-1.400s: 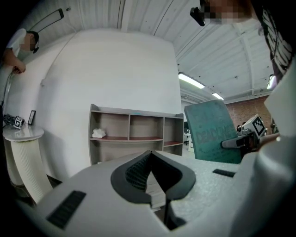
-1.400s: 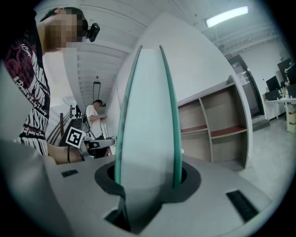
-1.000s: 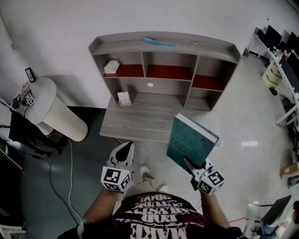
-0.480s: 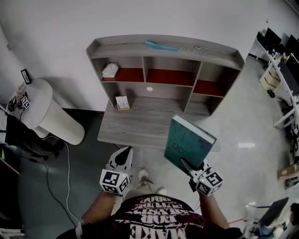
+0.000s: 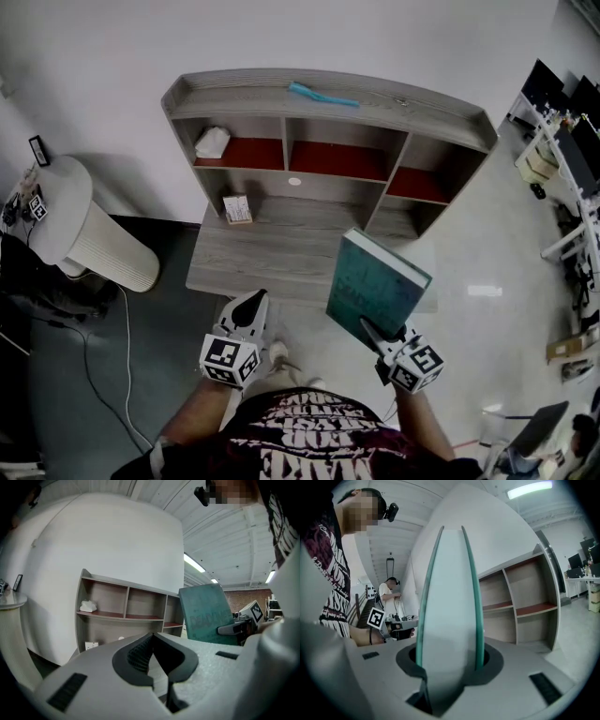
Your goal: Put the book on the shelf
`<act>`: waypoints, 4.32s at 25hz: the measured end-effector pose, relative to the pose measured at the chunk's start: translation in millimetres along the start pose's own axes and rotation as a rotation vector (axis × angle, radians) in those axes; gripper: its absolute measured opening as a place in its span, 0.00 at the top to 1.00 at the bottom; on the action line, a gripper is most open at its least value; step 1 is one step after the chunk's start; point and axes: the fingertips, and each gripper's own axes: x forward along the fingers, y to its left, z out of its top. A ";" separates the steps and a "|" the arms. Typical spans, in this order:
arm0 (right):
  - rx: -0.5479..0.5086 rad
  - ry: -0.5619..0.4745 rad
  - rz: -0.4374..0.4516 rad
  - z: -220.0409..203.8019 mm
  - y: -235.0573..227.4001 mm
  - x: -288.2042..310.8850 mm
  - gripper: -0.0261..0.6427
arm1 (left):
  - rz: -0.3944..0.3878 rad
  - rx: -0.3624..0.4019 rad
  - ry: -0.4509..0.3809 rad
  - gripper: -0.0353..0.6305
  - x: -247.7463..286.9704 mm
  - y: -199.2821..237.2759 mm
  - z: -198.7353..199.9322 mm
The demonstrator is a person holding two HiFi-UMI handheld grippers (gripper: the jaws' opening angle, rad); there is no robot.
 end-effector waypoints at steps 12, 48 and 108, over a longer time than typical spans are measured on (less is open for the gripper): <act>-0.003 -0.022 -0.016 16.3 -16.7 30.8 0.71 | -0.030 0.010 0.001 0.94 35.5 23.4 12.5; -0.022 -0.058 -0.057 69.4 -12.0 146.6 0.71 | -0.125 0.008 -0.005 0.94 94.5 124.6 36.7; 0.072 -0.025 -0.044 64.1 -46.1 188.0 0.71 | -0.219 0.037 0.110 0.94 117.7 104.9 8.2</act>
